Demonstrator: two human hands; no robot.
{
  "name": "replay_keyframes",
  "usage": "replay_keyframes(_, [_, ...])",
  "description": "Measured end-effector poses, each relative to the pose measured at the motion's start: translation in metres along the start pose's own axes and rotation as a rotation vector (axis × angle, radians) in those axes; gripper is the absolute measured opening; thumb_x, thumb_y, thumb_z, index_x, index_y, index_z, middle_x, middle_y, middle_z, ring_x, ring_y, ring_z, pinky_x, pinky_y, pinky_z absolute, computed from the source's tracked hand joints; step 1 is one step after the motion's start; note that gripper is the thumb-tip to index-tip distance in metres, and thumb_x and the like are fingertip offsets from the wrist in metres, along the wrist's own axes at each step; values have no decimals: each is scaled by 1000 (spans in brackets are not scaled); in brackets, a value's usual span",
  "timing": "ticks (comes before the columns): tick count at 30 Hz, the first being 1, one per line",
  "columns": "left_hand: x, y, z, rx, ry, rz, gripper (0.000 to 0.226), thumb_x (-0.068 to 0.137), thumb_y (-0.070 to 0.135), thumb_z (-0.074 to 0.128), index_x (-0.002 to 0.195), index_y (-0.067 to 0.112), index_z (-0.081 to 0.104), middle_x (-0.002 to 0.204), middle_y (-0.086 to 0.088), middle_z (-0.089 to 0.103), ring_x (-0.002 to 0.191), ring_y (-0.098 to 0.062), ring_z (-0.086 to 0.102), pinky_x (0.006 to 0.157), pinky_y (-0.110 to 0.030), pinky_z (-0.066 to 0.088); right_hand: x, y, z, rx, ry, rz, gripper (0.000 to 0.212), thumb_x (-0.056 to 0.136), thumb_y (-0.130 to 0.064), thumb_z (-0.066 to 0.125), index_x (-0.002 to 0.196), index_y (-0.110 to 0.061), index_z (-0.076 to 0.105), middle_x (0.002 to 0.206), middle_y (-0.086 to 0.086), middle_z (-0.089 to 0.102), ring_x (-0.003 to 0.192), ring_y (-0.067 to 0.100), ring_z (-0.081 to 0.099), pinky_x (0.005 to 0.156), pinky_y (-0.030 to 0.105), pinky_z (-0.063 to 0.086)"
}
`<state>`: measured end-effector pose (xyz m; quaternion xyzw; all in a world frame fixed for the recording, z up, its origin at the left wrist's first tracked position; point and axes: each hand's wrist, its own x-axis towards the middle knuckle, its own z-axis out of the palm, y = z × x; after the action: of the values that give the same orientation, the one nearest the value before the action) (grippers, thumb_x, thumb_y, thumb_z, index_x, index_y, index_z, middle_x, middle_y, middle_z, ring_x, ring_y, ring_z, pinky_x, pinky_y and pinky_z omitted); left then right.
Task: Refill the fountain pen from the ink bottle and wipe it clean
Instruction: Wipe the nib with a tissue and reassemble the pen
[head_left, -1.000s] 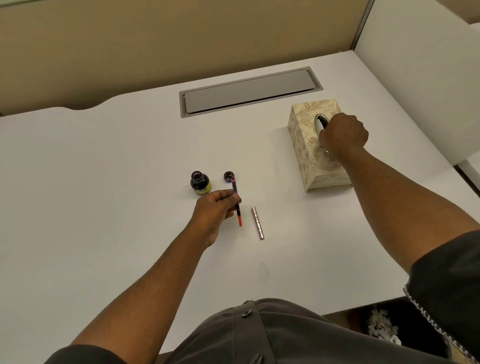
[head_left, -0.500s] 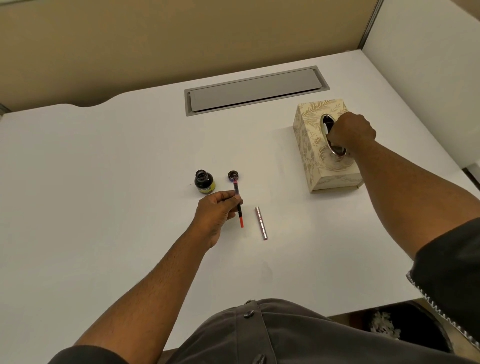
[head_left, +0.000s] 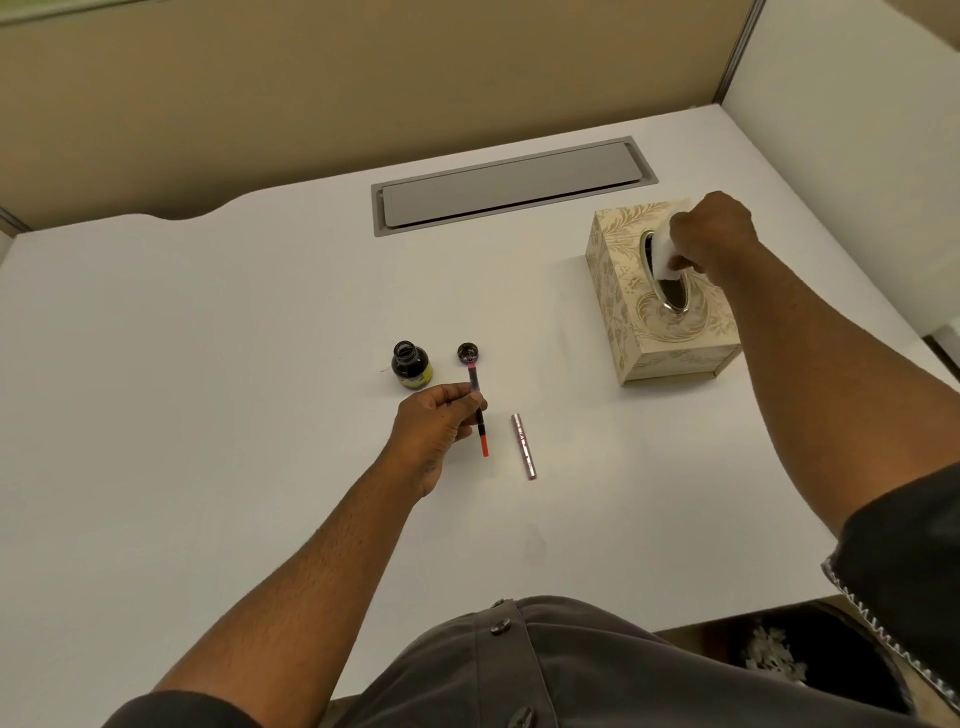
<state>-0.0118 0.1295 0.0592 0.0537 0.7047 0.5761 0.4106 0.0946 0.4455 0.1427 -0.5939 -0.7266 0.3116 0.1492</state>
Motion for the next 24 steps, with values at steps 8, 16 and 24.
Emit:
replay_keyframes(8, [-3, 1, -1, 5, 1, 16, 18, 86, 12, 68, 104, 10, 68, 94, -6, 75, 86, -16, 69, 81, -30, 52, -2, 4, -8, 169, -61, 40, 39, 82, -29, 72, 111, -6, 59, 100, 10, 65, 74, 21, 69, 68, 29, 56])
replay_keyframes(16, [-5, 2, 0, 5, -7, 19, 18, 86, 13, 68, 104, 10, 69, 94, -6, 75, 87, -17, 68, 80, -29, 51, -10, 8, -22, 632, -330, 133, 15, 85, -18, 71, 93, -12, 60, 85, 6, 57, 59, 11, 47, 48, 21, 35])
replay_keyframes(24, [-7, 4, 1, 11, -9, 25, 18, 86, 13, 68, 103, 11, 69, 94, -6, 75, 88, -17, 69, 78, -29, 51, -4, 35, -21, 562, -408, 230, 17, 84, -21, 72, 78, -17, 56, 64, 0, 52, 48, 8, 38, 36, 17, 25])
